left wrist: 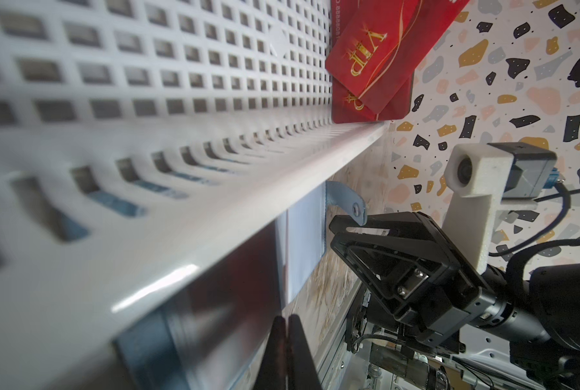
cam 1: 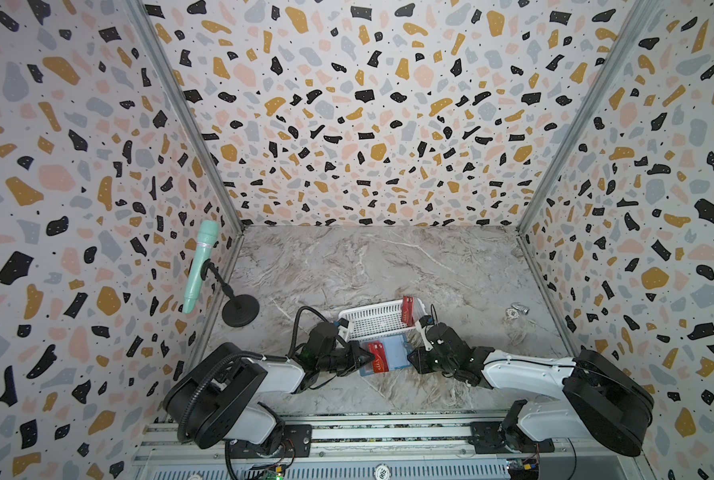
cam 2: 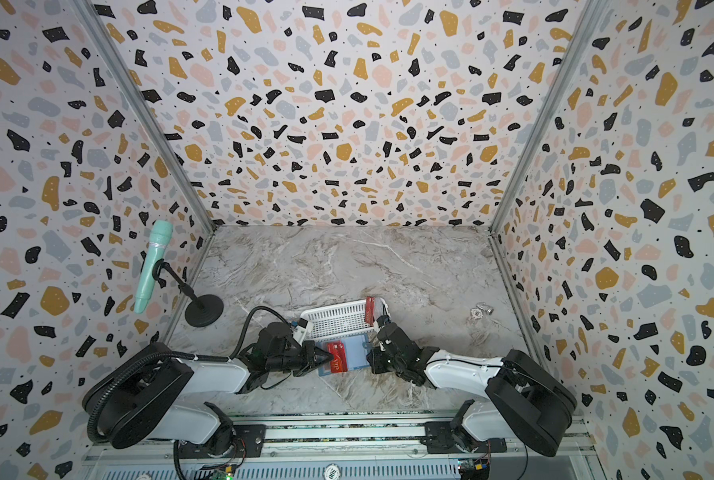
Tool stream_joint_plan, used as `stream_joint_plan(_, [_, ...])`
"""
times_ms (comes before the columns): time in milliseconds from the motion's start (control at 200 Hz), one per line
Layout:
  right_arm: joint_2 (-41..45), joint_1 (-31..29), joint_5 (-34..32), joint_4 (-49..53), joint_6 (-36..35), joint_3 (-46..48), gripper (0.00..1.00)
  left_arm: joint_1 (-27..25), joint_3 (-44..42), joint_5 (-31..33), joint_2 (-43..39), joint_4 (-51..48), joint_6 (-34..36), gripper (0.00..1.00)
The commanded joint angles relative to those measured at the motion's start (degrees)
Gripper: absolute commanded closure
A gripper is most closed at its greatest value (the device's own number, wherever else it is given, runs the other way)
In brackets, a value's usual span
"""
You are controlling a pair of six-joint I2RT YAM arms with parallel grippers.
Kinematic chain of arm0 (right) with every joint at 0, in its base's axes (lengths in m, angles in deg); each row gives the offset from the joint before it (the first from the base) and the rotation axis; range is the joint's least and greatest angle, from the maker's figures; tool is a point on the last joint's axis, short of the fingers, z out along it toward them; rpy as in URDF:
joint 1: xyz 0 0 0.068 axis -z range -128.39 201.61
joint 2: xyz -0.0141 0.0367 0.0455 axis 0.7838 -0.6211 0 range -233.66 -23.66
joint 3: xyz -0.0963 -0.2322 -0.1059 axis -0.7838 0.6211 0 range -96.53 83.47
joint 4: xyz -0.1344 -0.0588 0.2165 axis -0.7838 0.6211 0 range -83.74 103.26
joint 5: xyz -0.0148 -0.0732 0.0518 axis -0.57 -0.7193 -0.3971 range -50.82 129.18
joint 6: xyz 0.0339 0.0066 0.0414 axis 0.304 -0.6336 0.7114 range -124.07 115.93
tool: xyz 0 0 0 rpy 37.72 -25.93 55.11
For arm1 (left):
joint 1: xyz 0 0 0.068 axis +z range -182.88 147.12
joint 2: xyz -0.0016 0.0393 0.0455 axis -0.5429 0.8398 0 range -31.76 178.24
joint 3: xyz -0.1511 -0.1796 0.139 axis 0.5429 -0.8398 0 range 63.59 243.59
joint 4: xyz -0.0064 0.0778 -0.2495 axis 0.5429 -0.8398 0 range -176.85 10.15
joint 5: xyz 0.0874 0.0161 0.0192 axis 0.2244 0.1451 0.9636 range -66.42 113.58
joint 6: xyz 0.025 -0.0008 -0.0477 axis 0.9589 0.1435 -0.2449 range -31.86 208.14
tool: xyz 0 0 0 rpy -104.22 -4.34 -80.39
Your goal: Put the credit cards into the card holder
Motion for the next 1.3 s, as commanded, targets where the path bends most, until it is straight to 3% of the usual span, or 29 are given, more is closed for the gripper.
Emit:
stream_joint_plan(0, [-0.4,-0.5,-0.7,-0.2,0.0,0.2,0.74,0.6,1.0,0.3,0.8,2.9,-1.0,1.00])
stream_joint_plan(1296, [-3.6,-2.0,-3.2,2.6,-1.1,-1.6,0.73,2.0,2.1,-2.6,5.9,6.5,-0.8,1.00])
